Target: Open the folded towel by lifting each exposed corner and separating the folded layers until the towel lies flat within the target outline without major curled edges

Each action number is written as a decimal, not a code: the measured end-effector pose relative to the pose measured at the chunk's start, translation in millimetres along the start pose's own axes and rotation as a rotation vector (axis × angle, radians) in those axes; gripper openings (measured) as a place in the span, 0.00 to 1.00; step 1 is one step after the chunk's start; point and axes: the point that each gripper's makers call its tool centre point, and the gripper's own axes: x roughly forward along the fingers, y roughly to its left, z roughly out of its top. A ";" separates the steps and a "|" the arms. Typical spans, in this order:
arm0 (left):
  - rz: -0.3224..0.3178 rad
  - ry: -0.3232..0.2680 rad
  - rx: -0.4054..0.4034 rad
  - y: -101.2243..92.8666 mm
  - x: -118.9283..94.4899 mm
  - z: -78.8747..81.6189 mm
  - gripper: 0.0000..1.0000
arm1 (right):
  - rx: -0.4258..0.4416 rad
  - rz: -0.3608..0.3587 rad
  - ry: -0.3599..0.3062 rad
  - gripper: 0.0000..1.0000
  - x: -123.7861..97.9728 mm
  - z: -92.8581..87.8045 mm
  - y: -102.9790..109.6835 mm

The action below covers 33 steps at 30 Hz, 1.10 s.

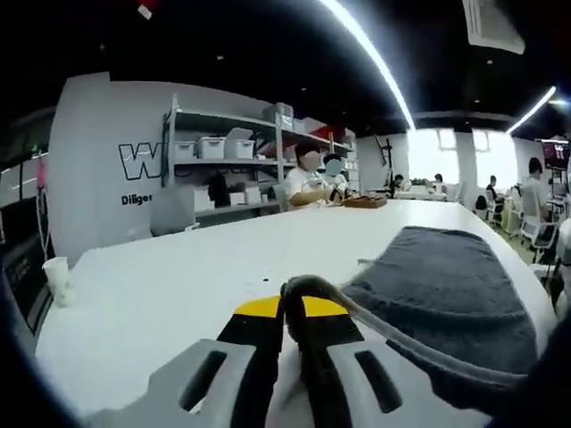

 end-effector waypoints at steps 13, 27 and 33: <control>0.092 0.037 -0.025 15.4 -25.7 -3.3 0.02 | 0.006 0.034 0.012 0.05 5.0 -3.7 9.2; 0.077 0.081 -0.004 4.0 -11.2 -15.2 0.02 | 0.007 0.010 0.014 0.04 -1.5 -16.5 -1.3; 0.086 0.108 -0.014 6.0 -0.7 -27.1 0.01 | -0.027 0.013 0.049 0.01 6.1 -20.5 -7.8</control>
